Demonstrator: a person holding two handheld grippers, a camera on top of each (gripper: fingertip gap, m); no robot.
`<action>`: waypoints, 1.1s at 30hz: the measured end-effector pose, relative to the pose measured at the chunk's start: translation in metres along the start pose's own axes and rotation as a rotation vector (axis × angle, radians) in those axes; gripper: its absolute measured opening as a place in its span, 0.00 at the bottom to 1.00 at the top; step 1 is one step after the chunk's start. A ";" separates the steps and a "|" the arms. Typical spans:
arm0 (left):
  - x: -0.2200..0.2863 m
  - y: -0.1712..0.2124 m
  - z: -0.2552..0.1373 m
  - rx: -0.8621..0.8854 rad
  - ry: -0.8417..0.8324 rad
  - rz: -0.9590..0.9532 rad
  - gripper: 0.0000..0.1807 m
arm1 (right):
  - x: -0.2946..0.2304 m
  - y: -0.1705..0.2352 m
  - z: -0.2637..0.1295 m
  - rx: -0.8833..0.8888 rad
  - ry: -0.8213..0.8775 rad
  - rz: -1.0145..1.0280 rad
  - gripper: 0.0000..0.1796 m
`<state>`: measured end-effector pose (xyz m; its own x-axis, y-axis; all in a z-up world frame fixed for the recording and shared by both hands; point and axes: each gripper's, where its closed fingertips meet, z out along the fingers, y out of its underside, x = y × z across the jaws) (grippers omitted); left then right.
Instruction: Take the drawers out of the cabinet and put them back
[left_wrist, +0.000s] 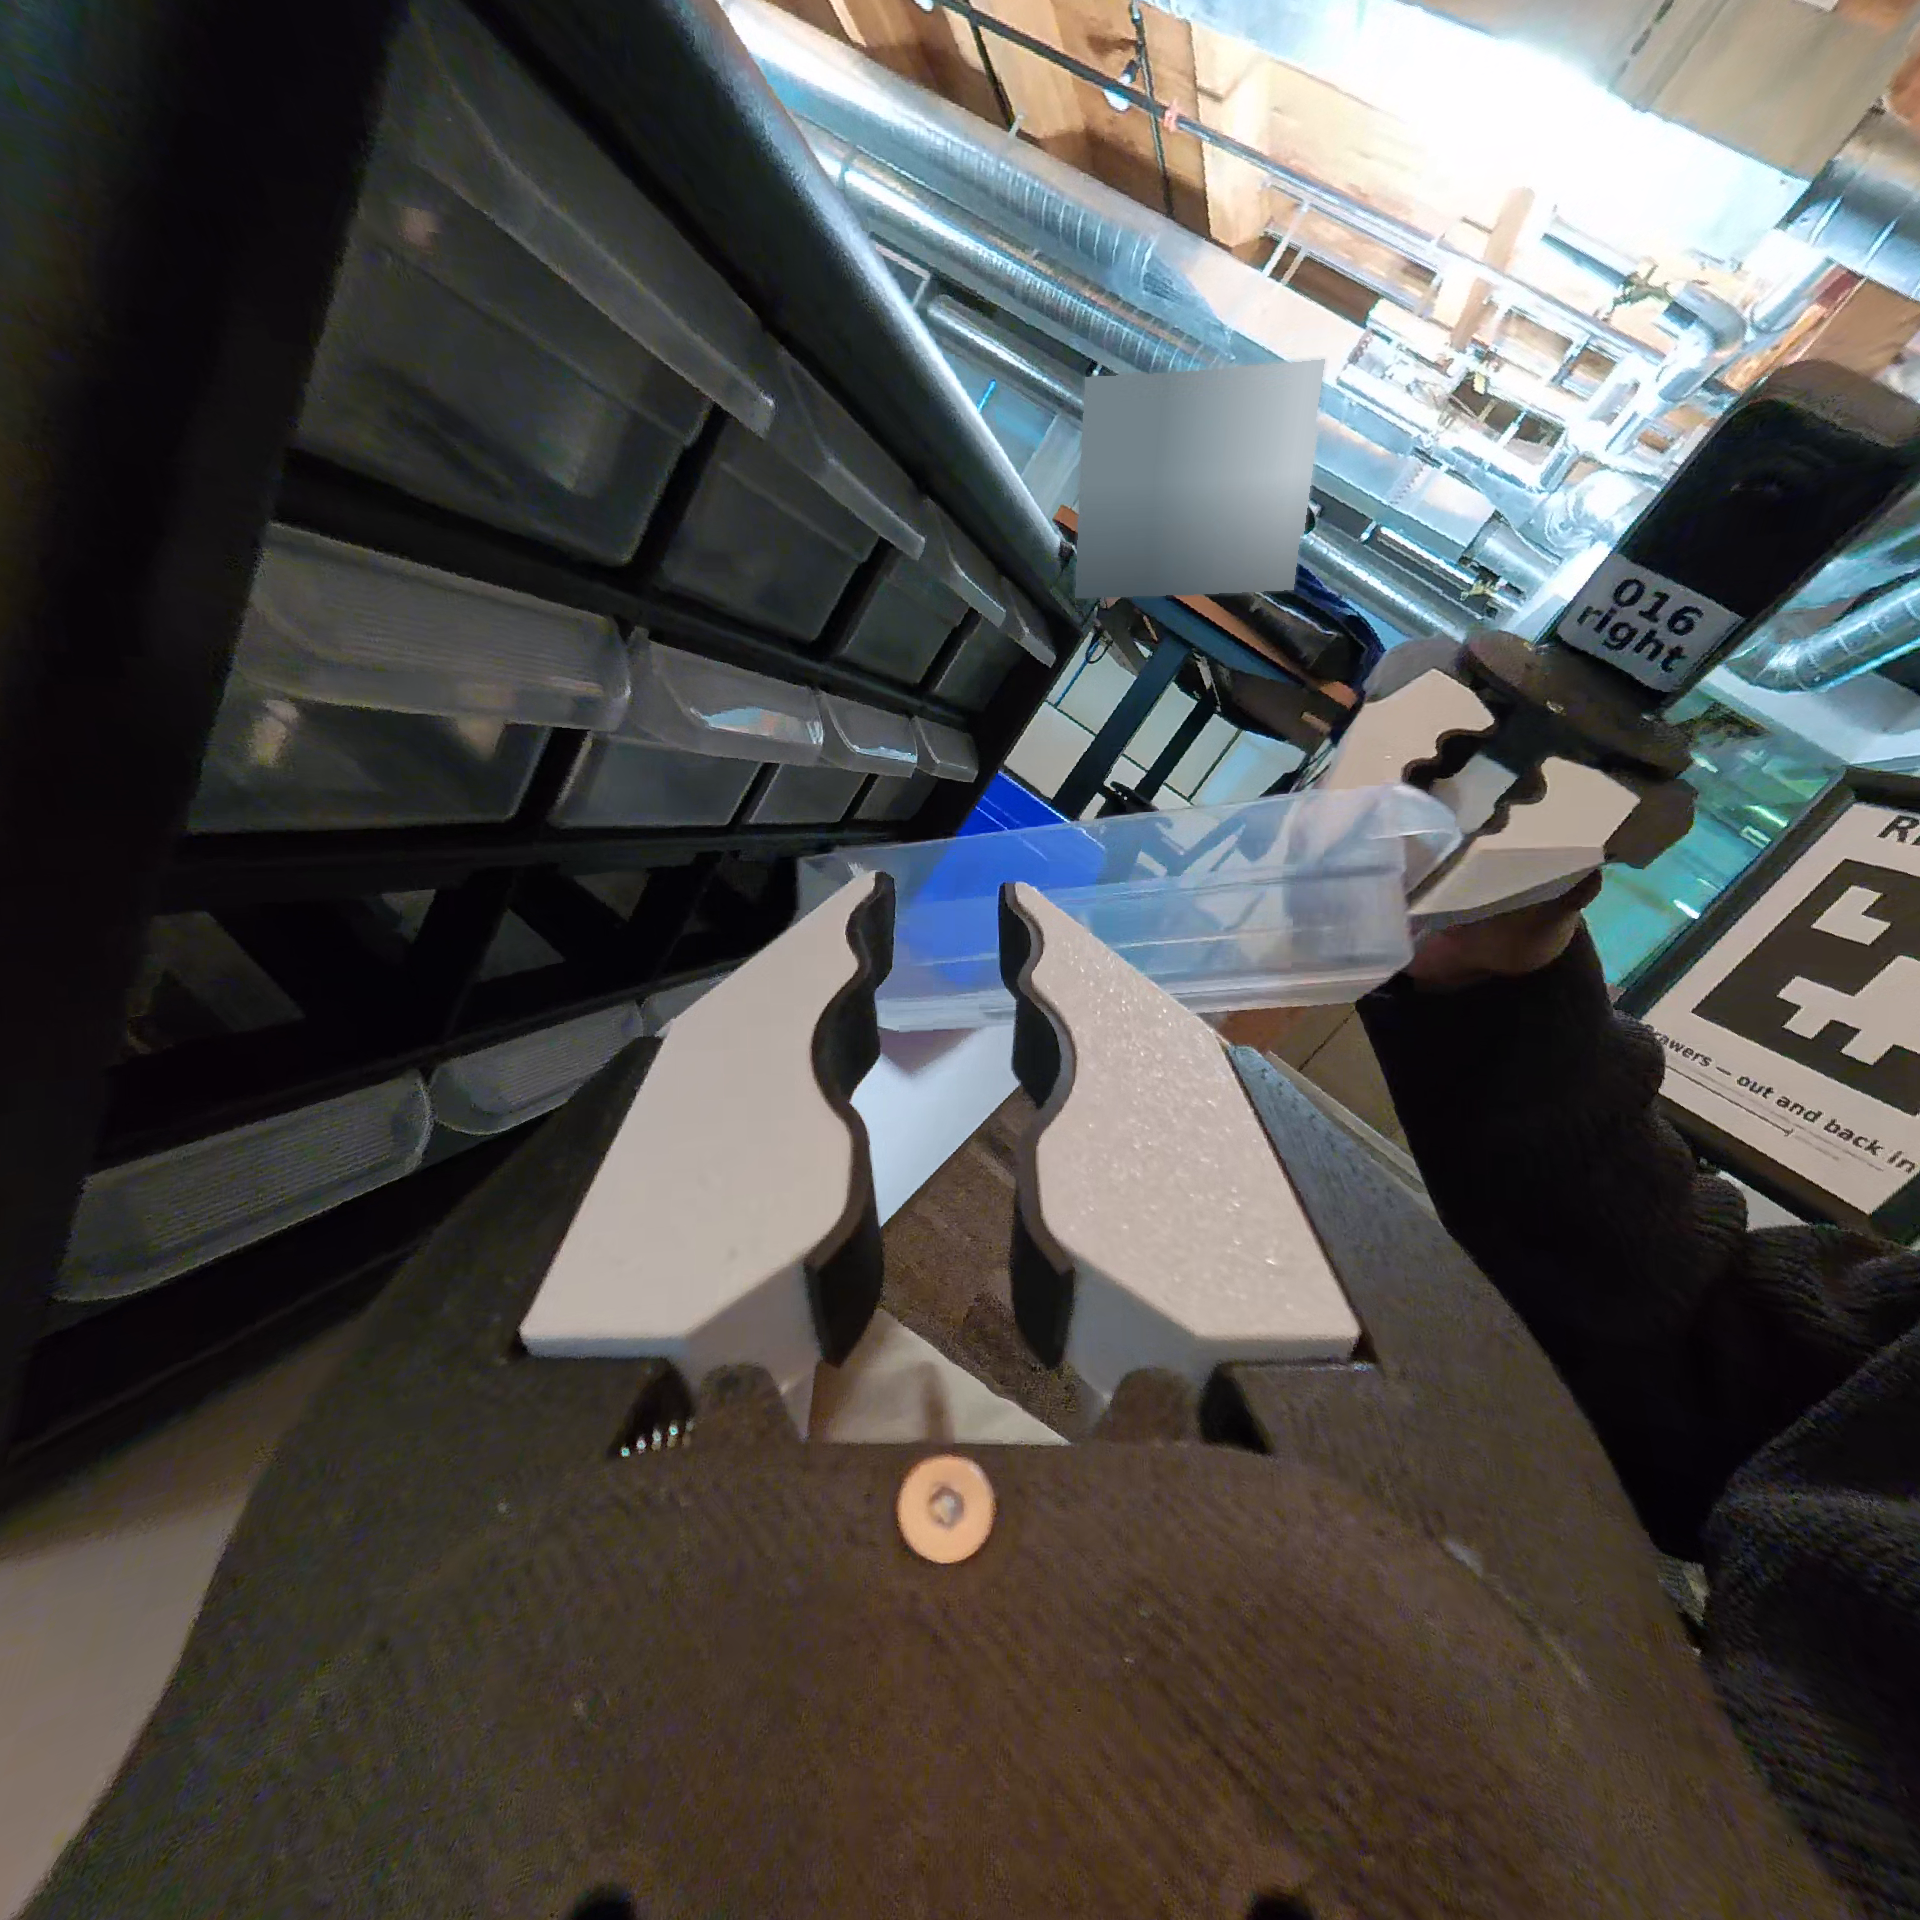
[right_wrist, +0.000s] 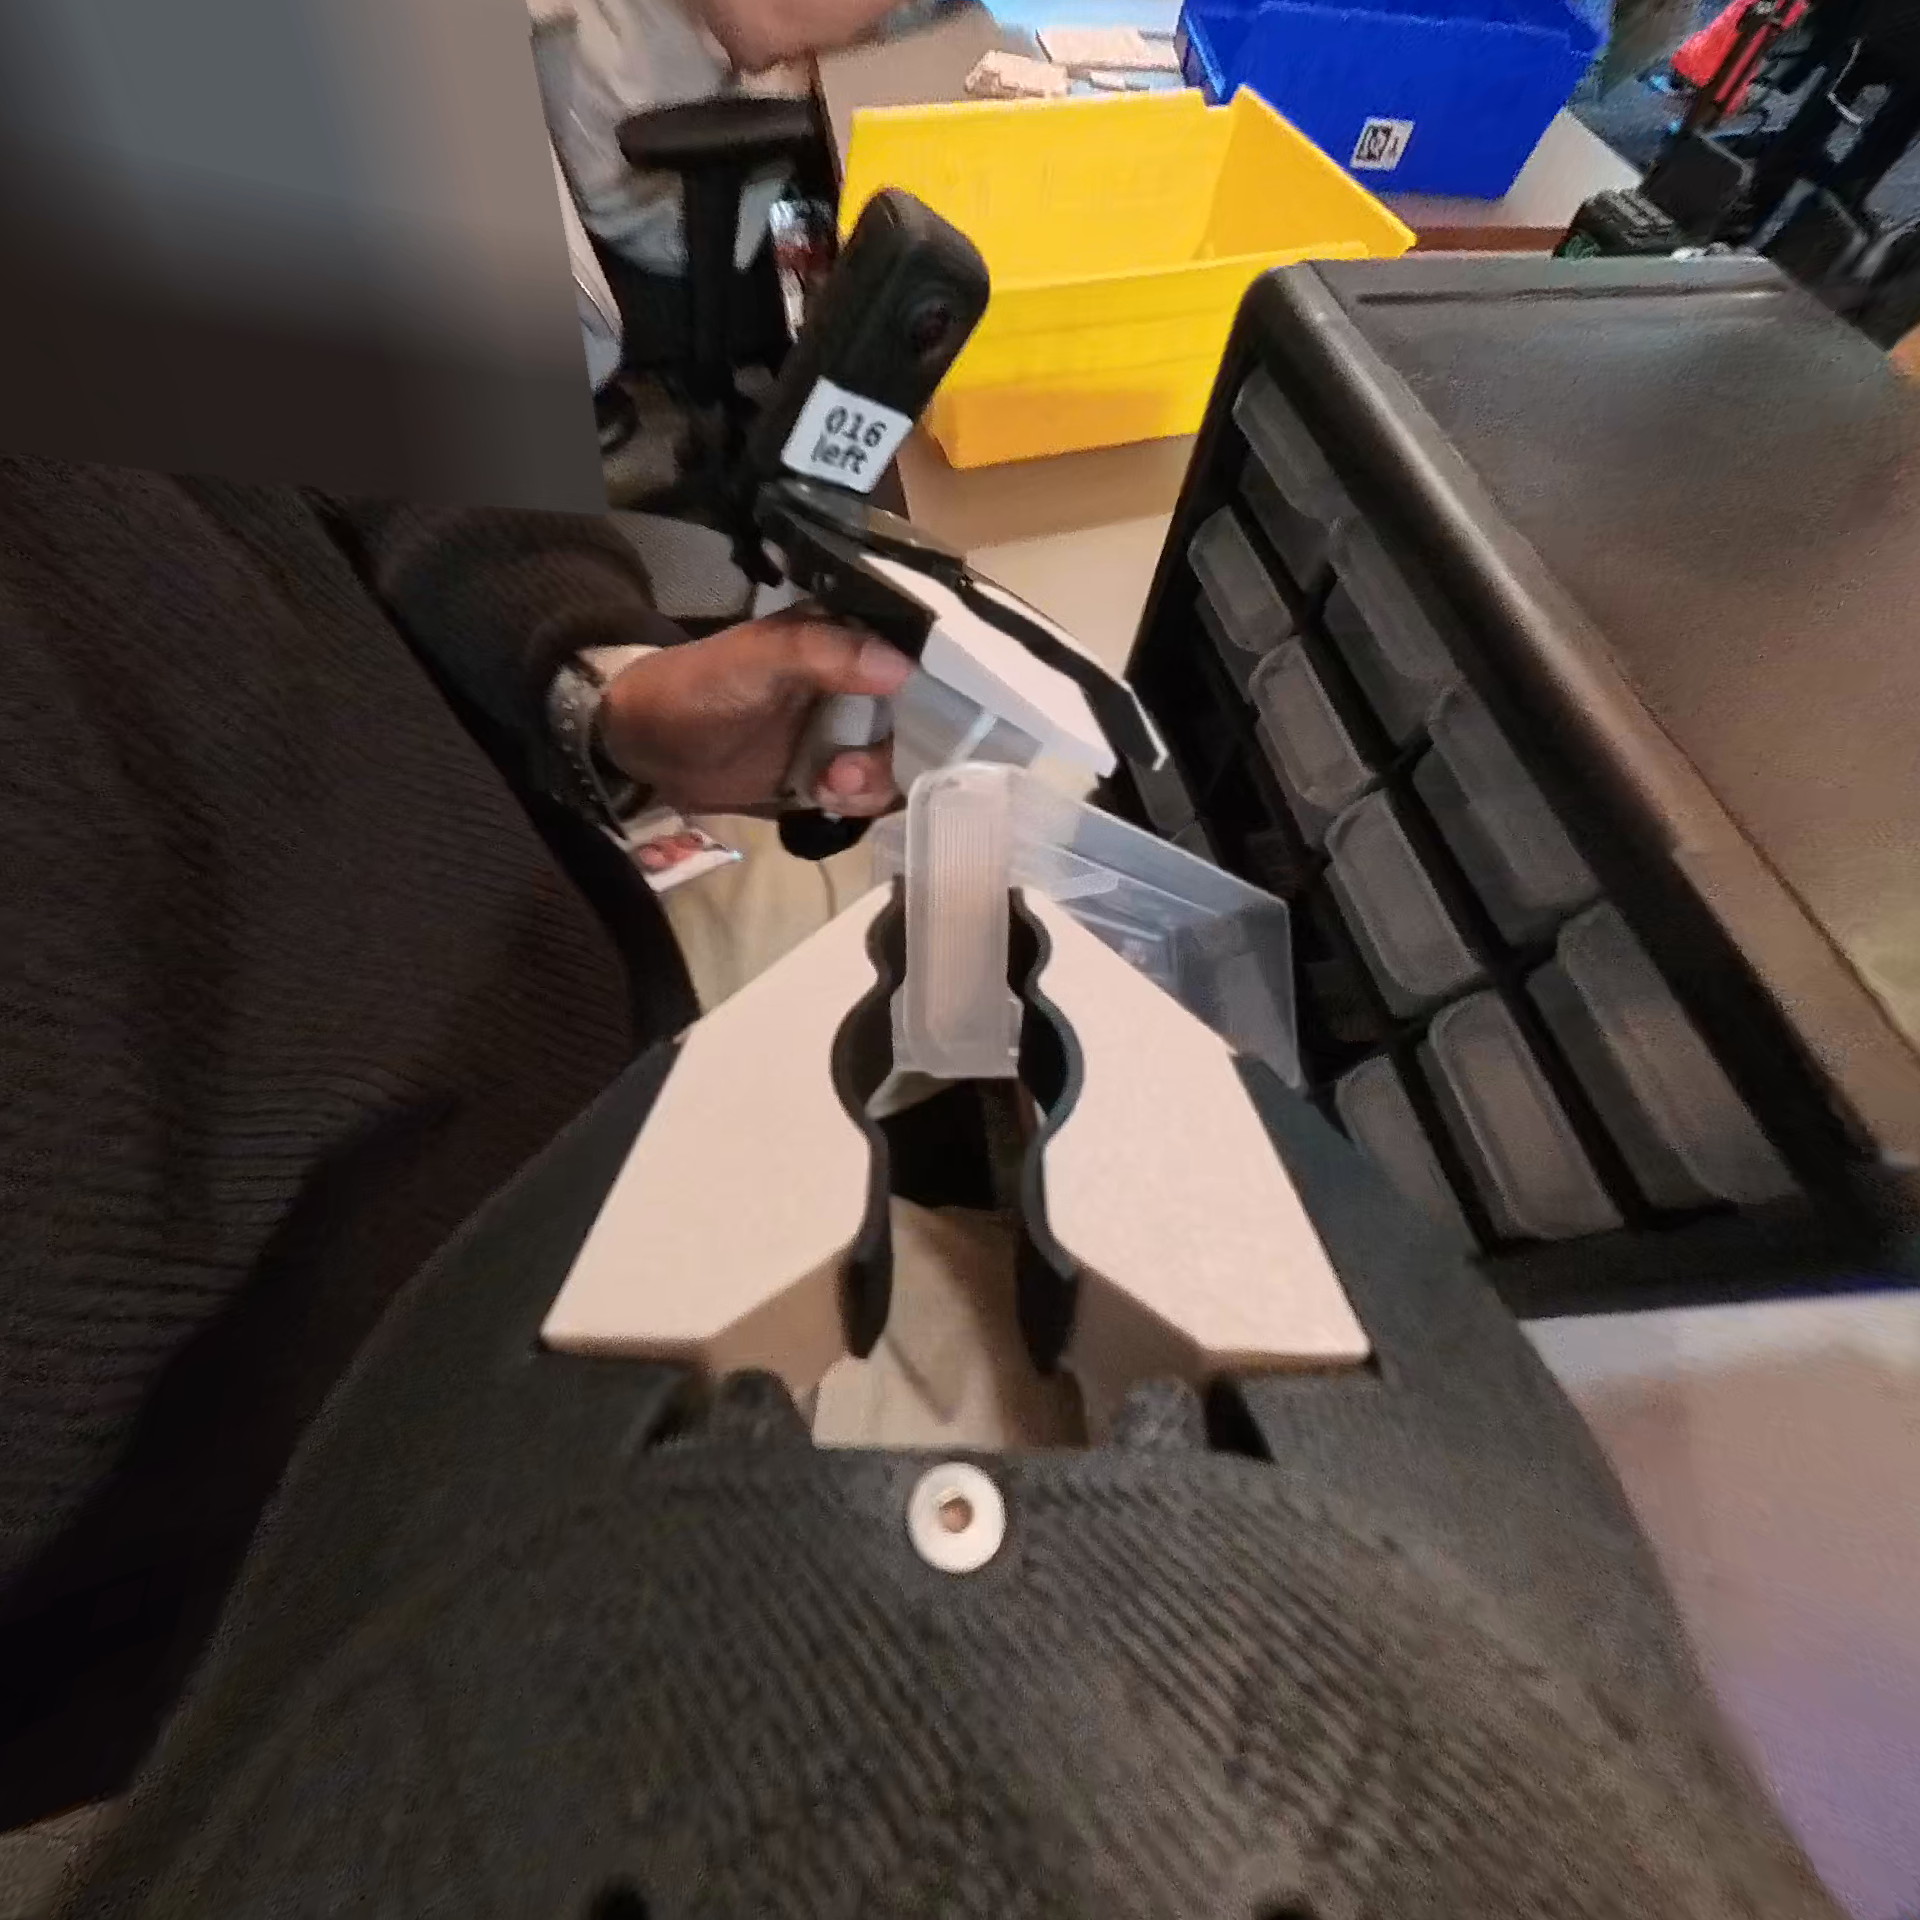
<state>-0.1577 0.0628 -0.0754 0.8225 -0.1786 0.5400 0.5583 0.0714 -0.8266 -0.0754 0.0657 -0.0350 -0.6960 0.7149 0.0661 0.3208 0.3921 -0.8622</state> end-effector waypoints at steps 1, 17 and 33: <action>0.000 0.000 0.000 0.001 0.004 -0.007 0.09 | -0.002 -0.001 -0.007 0.023 -0.016 0.022 0.10; 0.012 0.012 0.006 -0.056 0.033 0.047 0.10 | 0.156 0.081 -0.225 0.112 0.906 0.164 0.10; 0.009 0.020 0.009 -0.083 0.028 0.034 0.10 | 0.254 0.255 -0.155 -0.482 0.930 0.490 0.10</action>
<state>-0.1379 0.0713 -0.0851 0.8367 -0.2046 0.5080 0.5183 -0.0037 -0.8552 -0.0711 0.4365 -0.1601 0.2484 0.9229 0.2943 0.7765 -0.0081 -0.6301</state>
